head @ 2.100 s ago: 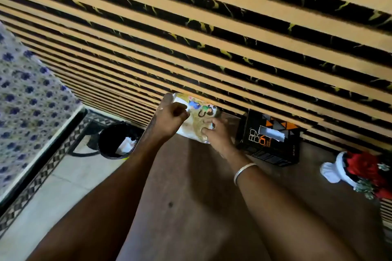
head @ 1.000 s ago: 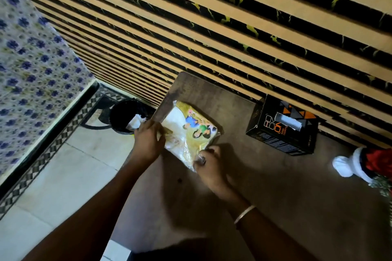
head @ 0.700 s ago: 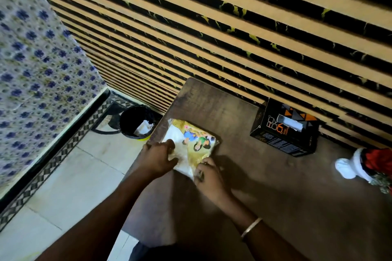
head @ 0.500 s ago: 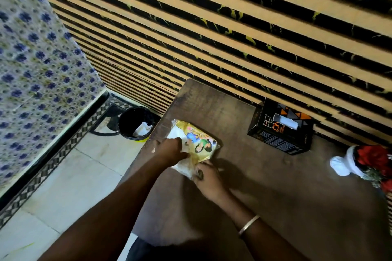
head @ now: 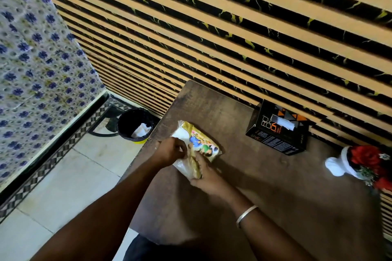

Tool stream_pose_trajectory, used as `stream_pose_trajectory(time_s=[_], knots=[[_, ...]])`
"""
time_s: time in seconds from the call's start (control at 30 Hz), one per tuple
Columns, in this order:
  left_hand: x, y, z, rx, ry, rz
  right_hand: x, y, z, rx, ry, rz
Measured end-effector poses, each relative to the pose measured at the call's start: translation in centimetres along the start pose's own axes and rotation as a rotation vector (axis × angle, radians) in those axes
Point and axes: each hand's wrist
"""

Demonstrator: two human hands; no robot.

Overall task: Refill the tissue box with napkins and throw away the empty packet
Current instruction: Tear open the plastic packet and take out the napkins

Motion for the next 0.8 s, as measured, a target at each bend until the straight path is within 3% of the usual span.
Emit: stream_pose_trajectory(time_s=[0.17, 0.37, 0.6, 0.8], knots=[[0.7, 0.2, 1.0, 0.149, 0.037, 0.029, -1.2, 0.6, 0.5, 0.248, 0.035, 0.059], [1.0, 0.7, 2.0, 0.346, 0.165, 0.016, -0.6, 0.6, -0.5, 0.262, 0.133, 0.044], [0.7, 1.3, 1.3, 0.388, 0.165, 0.088, 0.2, 0.1, -0.4, 0.473, 0.144, 0.037], [1.6, 1.8, 1.7, 0.559, 0.09, 0.119, -0.4, 0.0, 1.0, 0.579, 0.118, 0.023]])
Point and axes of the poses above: each hand's wrist, its own x-axis away from the middle knuckle, its own y-axis out of the back of the hand, z = x × y, and after that the axes turned 11 degrees about x, right-handed
